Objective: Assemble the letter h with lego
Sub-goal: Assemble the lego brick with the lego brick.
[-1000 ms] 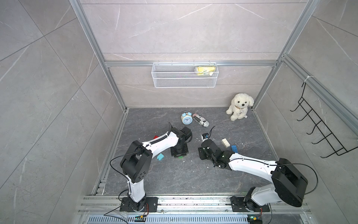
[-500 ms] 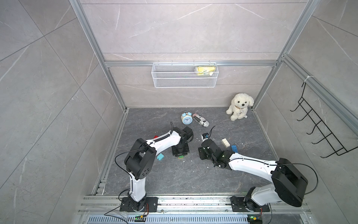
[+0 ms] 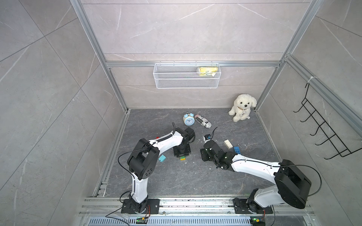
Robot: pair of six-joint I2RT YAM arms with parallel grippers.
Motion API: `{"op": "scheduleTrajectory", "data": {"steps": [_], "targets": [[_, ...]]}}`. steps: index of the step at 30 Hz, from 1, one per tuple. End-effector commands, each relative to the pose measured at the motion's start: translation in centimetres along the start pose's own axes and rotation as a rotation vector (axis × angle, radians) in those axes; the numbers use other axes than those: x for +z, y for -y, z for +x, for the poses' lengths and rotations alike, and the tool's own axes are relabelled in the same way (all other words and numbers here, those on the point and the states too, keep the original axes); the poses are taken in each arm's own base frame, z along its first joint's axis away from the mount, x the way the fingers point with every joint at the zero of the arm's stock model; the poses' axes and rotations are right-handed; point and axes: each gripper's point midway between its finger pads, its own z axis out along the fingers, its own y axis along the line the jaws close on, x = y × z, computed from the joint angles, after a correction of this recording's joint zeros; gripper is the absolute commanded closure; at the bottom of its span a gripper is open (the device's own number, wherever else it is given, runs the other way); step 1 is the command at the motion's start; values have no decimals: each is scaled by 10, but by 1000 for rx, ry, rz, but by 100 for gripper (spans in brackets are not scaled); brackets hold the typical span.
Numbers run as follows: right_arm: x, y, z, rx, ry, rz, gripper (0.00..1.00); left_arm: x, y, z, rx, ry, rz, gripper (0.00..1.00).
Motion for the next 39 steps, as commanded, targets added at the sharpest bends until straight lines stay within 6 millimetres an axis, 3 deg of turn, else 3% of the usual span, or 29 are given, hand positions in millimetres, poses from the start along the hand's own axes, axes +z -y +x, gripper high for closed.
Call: {"op": "scheduleTrajectory", "data": {"steps": [1,9,18,22,25,30,39], "targets": [[0,1,0,8,-15,5,45,1,-6,0,18,-13,-27,100],[0,2,-1,9,-12,9,45,17,-5,9,28,-67,-24,100],[-8,11,-6,30,29,34,45,56,-22,21,101,-124,-125,100],[-16,22,-11,57,72,69,43,53,-31,19,80,-101,-135,100],[-24,39,-14,94,107,138,35,46,-33,15,43,-110,-68,100],[-26,88,-4,245,70,277,27,28,-32,5,58,-79,-51,83],[-28,117,6,392,47,284,27,-5,-7,-14,113,-29,29,37]]}}
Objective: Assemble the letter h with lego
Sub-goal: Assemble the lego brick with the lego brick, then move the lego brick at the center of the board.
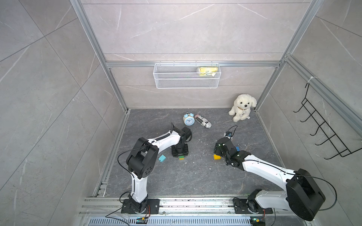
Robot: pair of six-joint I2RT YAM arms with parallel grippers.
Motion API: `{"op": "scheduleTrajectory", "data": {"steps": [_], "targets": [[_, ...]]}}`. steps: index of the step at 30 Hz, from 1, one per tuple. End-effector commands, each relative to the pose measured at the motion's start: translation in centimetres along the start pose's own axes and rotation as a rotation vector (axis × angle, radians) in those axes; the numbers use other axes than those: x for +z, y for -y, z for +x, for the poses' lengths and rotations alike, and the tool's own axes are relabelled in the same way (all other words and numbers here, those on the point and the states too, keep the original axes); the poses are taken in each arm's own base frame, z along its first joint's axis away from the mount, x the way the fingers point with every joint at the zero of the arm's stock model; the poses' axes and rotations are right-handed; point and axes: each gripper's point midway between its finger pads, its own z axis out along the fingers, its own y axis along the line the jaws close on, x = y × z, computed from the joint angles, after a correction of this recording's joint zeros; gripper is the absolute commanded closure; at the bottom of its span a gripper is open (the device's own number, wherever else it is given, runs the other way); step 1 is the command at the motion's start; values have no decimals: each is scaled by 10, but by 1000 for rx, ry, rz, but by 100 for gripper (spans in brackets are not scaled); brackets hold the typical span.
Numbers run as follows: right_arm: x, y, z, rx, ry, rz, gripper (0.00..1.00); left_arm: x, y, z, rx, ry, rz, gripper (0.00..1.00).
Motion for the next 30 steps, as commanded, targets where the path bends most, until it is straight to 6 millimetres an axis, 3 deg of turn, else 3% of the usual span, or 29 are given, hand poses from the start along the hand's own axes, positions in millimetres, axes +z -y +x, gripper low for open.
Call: {"op": "scheduleTrajectory", "data": {"steps": [1,5,9,14,17,22,26,30], "targets": [[-3,11,4,60,-20,16,27,-20,5,-9,36,18,8,31],[-1,29,4,121,-23,52,27,-50,14,-17,66,67,47,10],[-3,47,2,179,-15,89,28,-87,16,-21,117,146,77,1],[-5,71,2,260,-7,132,29,-119,-11,-7,154,258,53,1],[-3,64,1,258,-9,77,30,-120,-46,10,119,311,-10,1],[3,42,2,224,-29,-41,35,-100,-92,41,-37,288,14,1],[6,18,6,199,-59,-166,39,-82,-116,40,-199,278,61,2],[10,1,11,172,-92,-240,41,-62,-129,26,-397,300,133,3]]}}
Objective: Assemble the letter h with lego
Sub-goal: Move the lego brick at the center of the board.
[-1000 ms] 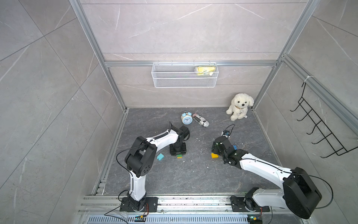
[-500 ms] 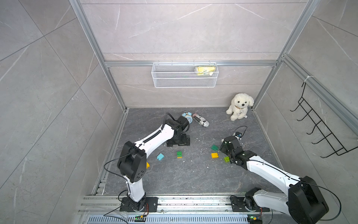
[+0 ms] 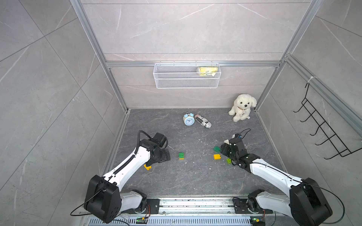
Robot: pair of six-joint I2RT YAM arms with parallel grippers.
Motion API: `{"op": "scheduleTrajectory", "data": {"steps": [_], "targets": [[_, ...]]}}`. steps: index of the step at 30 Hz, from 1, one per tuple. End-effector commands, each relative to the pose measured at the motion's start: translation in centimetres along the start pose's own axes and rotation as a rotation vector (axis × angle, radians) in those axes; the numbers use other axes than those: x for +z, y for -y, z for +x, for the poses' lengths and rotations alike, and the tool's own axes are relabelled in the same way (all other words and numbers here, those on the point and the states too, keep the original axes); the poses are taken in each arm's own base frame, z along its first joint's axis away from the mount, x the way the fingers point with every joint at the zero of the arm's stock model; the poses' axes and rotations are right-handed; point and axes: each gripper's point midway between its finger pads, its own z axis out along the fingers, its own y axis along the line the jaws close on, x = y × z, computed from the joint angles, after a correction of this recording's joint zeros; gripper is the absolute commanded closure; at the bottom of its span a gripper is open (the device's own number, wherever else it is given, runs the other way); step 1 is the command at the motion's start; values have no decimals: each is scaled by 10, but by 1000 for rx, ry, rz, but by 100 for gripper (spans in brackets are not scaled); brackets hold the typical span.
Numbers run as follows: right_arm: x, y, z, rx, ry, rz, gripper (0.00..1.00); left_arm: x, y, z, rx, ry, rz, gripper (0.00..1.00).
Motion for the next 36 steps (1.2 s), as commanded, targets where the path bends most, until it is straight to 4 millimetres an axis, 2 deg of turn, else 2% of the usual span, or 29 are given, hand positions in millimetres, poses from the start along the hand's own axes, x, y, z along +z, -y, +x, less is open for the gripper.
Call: {"op": "scheduleTrajectory", "data": {"steps": [1,8,13,15,26,31,36], "targets": [[5,-21,11,-44,-45,-102,41,8,11,-20,-202,57,130,3],[3,-48,20,-145,-51,-141,41,28,9,-36,-445,58,169,4],[-2,-64,24,-229,-37,-133,41,38,10,-41,-505,55,143,4],[-2,-67,26,-244,-42,-133,41,43,7,-42,-527,45,114,8],[-4,-72,25,-285,-31,-117,40,71,20,-40,-486,-54,47,12],[-4,-73,25,-288,-33,-117,40,84,34,-42,-429,-107,47,15],[-5,-72,24,-291,-29,-106,40,93,36,-38,-395,-119,4,26]]}}
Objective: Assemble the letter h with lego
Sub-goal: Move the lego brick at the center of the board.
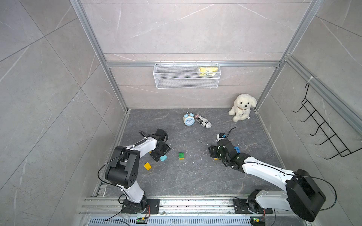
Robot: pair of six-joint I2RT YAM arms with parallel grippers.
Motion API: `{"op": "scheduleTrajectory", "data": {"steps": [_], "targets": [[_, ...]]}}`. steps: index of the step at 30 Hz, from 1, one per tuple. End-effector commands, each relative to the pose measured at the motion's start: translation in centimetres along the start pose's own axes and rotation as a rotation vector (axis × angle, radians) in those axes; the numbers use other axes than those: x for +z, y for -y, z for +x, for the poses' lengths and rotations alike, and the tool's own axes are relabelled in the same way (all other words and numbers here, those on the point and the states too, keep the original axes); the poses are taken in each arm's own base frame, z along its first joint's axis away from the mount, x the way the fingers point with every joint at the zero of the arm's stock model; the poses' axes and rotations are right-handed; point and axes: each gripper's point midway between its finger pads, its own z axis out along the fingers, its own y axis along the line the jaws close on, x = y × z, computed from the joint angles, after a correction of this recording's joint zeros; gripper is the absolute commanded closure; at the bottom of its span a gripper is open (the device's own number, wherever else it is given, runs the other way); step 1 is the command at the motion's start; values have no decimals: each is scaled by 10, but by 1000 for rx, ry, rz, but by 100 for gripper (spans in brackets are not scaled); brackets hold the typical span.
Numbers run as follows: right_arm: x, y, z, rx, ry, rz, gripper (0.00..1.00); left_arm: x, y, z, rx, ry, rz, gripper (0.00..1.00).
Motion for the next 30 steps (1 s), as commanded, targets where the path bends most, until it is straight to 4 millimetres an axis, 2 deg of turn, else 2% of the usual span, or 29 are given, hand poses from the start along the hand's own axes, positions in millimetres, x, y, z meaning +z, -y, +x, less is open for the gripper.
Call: {"op": "scheduleTrajectory", "data": {"steps": [1,4,14,25,30], "targets": [[-2,-1,-7,-25,8,25,40,12,-4,11,34,-40,-38,28],[-5,1,-9,-24,18,31,40,16,-6,14,59,-43,-58,32],[-5,3,-8,-26,16,42,40,21,-13,26,192,-56,-152,34],[-6,7,-9,-30,23,65,40,18,-10,30,219,-59,-136,56],[-6,6,-10,-31,24,60,40,11,-1,38,316,-63,-109,64]]}}
